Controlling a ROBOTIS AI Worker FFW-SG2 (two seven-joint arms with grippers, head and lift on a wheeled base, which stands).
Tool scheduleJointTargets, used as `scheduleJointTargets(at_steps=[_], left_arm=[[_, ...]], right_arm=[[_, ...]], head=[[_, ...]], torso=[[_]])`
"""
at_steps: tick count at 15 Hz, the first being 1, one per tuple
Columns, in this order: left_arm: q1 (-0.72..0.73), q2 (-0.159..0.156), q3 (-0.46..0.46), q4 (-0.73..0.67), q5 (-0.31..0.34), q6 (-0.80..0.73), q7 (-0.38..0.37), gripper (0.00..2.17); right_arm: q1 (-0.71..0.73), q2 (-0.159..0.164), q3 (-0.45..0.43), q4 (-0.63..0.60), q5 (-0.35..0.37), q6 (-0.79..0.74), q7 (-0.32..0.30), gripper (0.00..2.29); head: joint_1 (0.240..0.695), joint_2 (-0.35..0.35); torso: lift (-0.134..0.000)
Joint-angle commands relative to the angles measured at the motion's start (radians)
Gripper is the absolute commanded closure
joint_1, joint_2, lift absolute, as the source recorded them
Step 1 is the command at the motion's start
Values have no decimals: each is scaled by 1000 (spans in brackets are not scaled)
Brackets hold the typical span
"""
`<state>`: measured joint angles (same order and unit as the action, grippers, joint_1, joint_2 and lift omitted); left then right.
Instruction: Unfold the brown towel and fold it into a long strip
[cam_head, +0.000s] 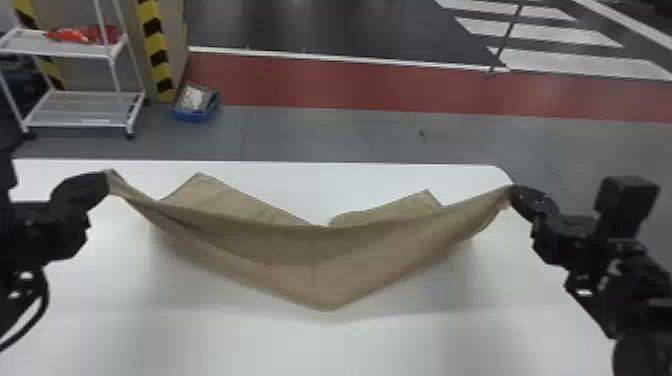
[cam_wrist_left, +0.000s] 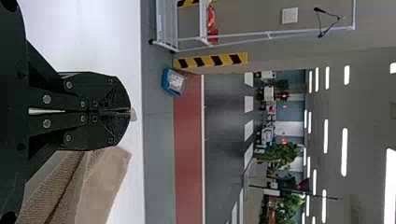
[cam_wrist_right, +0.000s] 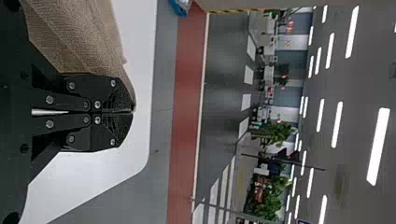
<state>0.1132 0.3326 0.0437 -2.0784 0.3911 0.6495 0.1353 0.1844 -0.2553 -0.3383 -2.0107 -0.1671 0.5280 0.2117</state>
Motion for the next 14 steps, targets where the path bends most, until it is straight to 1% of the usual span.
scheduleJointTargets(at_steps=[1, 2, 4, 5, 6, 7, 8, 9, 10, 11, 13, 14], left_arm=[[-194, -4, -33, 133, 19, -9, 38, 1261], [-276, -4, -42, 198, 35, -27, 43, 1261], [-409, -6, -53, 301, 58, -55, 46, 1264], [-457, -4, -53, 325, 66, -80, 46, 1261], [-481, -3, -53, 325, 69, -80, 46, 1264], [-491, 0, -51, 317, 71, -80, 53, 1264], [-481, 6, -51, 301, 84, -80, 60, 1264], [-432, 31, -30, 251, 104, -80, 72, 1264], [-319, 42, 22, 167, 132, -76, 73, 1264], [-193, 49, 68, 95, 127, -76, 75, 1264], [-58, 34, 84, 49, 95, -89, 76, 1264], [2, 34, 85, 21, 94, -86, 76, 1261]], right_arm=[[-161, -47, 76, 113, -23, -19, 2, 1602], [-232, -62, 102, 167, -25, -35, 0, 1602], [-369, -64, 148, 277, -35, -72, 0, 1602], [-419, -58, 157, 314, -42, -99, 3, 1602], [-447, -50, 163, 325, -46, -105, 3, 1602], [-462, -51, 162, 326, -63, -105, 5, 1602], [-453, -64, 156, 310, -80, -102, 17, 1602], [-411, -87, 151, 279, -97, -90, 20, 1602], [-319, -117, 130, 221, -129, -87, 22, 1602], [-218, -148, 108, 159, -164, -96, 31, 1602], [-83, -153, 76, 109, -170, -188, 41, 1602], [-23, -151, 61, 86, -183, -234, 41, 1602]], head=[[695, -141], [666, -107], [601, -85], [572, -77], [511, -62], [479, -55], [451, -49], [432, -45], [421, -42], [421, -40], [497, -30], [530, -27]], torso=[[-125], [-125], [-125], [-125], [-125], [-125], [-125], [-125], [-125], [-125], [-125], [-125]])
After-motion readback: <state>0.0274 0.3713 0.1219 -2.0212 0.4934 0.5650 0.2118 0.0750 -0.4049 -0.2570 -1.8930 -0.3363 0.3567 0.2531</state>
